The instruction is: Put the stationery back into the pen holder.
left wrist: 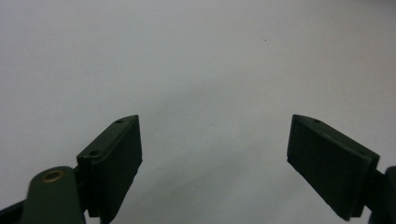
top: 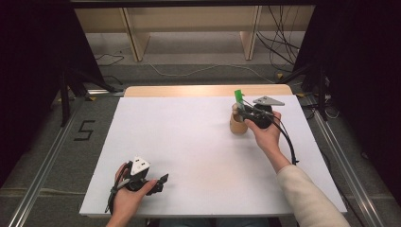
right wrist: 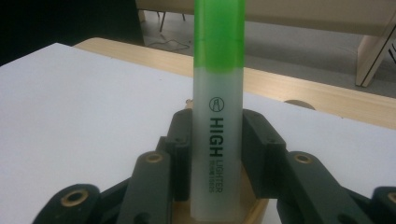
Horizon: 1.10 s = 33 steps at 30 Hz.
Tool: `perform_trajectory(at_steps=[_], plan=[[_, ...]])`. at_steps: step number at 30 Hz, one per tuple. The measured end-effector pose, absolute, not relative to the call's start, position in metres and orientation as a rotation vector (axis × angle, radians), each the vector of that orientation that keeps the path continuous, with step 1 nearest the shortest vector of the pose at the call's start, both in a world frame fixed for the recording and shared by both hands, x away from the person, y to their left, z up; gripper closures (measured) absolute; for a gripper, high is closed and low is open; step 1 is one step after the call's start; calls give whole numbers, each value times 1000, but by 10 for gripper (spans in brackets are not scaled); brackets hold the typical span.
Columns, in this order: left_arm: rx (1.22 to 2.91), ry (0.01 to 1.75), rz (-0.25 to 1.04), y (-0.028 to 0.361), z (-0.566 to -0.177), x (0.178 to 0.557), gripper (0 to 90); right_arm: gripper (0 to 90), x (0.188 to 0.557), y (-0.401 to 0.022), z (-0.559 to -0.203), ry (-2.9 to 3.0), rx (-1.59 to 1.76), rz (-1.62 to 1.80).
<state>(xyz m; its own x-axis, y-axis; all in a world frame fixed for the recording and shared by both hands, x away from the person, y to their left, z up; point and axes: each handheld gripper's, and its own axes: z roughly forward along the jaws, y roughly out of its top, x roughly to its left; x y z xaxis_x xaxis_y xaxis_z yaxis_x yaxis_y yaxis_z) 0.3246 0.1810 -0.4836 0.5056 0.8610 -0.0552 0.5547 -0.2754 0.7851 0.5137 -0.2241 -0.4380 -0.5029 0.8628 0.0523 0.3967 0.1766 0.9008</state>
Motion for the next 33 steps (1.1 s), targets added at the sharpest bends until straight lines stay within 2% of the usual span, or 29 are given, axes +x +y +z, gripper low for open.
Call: perform_trajectory(at_steps=[20,28,33], plan=[[1968,1160,496,181,-484,325,179,648,513,-223,-439,1985,1174,1274],[1967,1159,495,181,-484,324,180,472,510,-222,-436,1983,1167,1207],[1968,1158,495,181,-483,324,179,407,506,-223,-431,1986,1171,1203]])
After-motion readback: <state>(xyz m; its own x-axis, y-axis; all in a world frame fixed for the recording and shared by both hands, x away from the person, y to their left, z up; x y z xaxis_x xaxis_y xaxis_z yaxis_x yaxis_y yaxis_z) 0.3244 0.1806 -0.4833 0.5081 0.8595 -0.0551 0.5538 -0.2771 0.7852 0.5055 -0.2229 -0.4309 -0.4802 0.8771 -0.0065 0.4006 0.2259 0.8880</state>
